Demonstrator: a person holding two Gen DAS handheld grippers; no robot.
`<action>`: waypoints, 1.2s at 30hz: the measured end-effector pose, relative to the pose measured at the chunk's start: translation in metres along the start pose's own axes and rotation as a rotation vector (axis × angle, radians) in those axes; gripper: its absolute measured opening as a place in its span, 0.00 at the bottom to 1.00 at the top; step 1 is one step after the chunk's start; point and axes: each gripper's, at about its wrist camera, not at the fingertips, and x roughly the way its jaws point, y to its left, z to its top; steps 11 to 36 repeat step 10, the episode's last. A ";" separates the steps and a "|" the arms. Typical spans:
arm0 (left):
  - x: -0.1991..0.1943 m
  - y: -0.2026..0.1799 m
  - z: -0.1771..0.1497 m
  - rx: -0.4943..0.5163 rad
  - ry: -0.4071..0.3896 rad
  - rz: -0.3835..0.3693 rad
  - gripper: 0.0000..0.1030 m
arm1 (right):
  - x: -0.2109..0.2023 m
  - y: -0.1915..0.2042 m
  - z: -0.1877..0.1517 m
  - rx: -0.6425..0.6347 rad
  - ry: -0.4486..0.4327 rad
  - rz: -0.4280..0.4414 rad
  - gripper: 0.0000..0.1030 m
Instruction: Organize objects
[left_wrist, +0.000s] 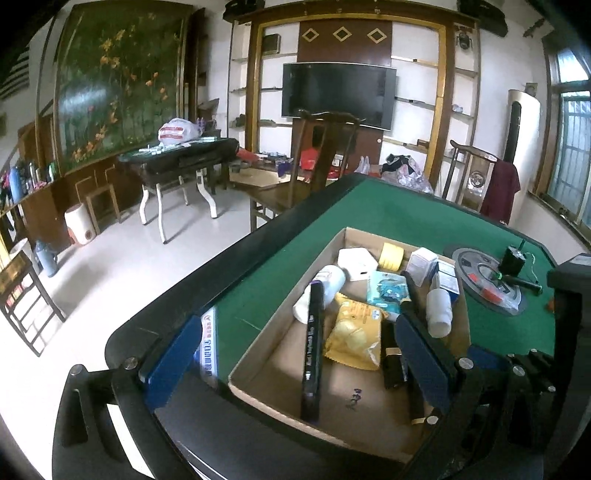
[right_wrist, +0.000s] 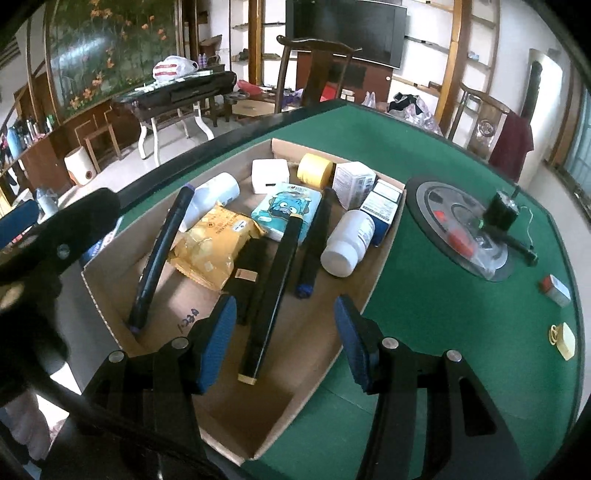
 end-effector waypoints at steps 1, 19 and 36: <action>0.002 0.003 0.000 -0.012 0.009 0.000 0.99 | 0.001 0.000 0.001 0.000 0.003 -0.002 0.52; 0.015 0.013 -0.003 -0.036 0.057 0.029 0.99 | 0.005 0.008 0.002 -0.012 0.019 -0.003 0.52; 0.015 0.013 -0.003 -0.036 0.057 0.029 0.99 | 0.005 0.008 0.002 -0.012 0.019 -0.003 0.52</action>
